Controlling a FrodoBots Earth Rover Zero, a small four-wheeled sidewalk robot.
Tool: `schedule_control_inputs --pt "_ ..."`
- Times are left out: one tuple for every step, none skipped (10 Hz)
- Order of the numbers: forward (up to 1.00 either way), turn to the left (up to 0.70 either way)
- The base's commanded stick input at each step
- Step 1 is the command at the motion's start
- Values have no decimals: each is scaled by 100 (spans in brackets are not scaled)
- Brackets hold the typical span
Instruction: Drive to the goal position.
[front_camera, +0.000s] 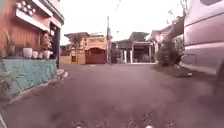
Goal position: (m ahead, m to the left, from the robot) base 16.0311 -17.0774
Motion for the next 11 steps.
schedule_control_inputs --pt "100 0" --pt "100 0" --pt "100 0" --pt "100 0" --pt "100 -12" --pt "100 -28" --pt "100 -38" --pt "100 -10" --pt "100 0" --pt "100 -2" --pt "100 -22"
